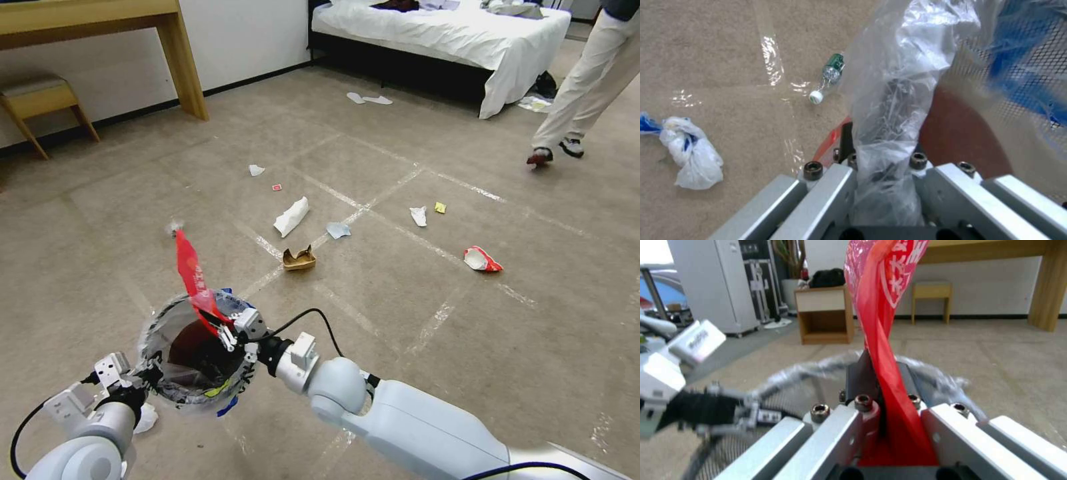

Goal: Pick up the trash bin and place the garbage on the floor into it.

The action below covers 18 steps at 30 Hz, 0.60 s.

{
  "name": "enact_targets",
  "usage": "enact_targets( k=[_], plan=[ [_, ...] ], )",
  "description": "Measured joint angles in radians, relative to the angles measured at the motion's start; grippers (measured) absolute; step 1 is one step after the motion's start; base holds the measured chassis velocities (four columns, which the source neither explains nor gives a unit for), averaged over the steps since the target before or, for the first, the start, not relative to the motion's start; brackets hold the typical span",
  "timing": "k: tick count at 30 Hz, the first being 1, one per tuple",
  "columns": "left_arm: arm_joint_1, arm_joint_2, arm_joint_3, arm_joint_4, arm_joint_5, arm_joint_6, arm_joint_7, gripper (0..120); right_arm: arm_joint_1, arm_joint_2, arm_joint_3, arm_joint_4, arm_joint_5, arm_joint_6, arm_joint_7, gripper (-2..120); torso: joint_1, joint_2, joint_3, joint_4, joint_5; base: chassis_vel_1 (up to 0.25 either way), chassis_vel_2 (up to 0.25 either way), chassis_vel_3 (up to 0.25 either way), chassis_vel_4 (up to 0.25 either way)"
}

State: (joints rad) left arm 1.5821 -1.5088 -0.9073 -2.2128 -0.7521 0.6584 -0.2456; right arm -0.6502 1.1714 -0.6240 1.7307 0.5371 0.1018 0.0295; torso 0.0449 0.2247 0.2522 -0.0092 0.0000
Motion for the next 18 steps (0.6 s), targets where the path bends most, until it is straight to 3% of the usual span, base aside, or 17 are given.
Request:
enact_targets(
  k=[18],
  plan=[
    [0.0, -0.004, 0.0, 0.001, 0.001, 0.0, -0.002, 1, -0.012, -0.043, -0.006, 0.031, -0.001, -0.001, 0.001, 66, 0.0, 0.0, 0.0, 0.0, 0.0, 0.0, 0.0, 0.0, 0.0]
  ],
)
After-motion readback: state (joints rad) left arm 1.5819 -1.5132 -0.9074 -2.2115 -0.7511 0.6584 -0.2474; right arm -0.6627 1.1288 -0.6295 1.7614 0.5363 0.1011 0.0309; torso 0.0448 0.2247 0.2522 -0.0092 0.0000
